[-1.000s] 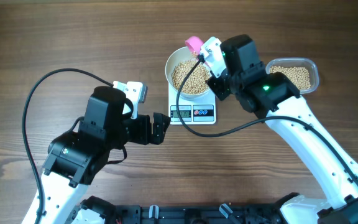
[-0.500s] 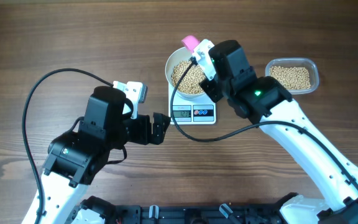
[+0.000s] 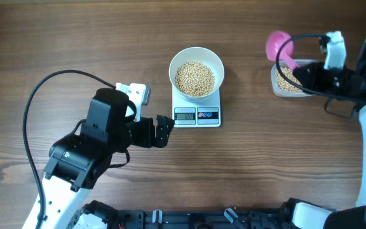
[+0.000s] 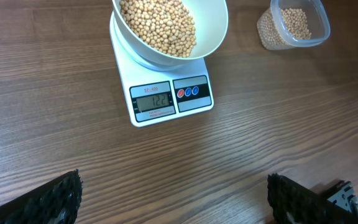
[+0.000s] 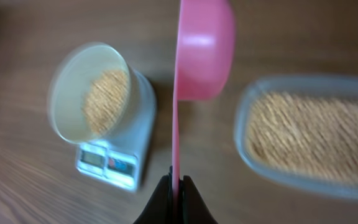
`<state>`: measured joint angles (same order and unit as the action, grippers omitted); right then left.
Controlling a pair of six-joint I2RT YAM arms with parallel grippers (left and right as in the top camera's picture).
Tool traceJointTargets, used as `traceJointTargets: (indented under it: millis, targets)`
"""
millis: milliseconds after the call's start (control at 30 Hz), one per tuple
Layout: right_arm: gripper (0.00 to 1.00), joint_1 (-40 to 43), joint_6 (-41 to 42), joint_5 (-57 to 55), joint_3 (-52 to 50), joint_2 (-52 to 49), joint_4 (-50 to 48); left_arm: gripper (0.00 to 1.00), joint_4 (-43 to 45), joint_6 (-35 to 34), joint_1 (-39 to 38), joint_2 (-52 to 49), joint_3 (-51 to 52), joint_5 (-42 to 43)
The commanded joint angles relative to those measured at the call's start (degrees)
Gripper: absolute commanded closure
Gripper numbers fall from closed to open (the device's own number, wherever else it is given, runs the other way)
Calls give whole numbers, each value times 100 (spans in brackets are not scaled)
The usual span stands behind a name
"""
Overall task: Scoop item into bowl and weigh 150g on scale
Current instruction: 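Return the empty scoop right to the soybean tub, then scoop a small amount of soybeans from the tub with the right gripper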
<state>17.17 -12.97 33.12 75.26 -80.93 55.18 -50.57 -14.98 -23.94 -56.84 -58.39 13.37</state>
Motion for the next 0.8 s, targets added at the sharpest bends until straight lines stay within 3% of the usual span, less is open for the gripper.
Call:
traceJointTargets:
  millis: [0,167,467,767]
  targets:
    - [96,151,-474,-1998,20,55,-9,0,0,-50,-33,-17,28,50]
    - [96,149,-439,-2756,20,-227,-39,0,0,-50,-33,-17,28,50]
    - [96,31,-267,-2826,17,-1222,52,0,0,-50,-33,-17,28,50]
    - [96,-826,116,-3456,15,-1790,125,0,0,-50,-33,-17,28,50]
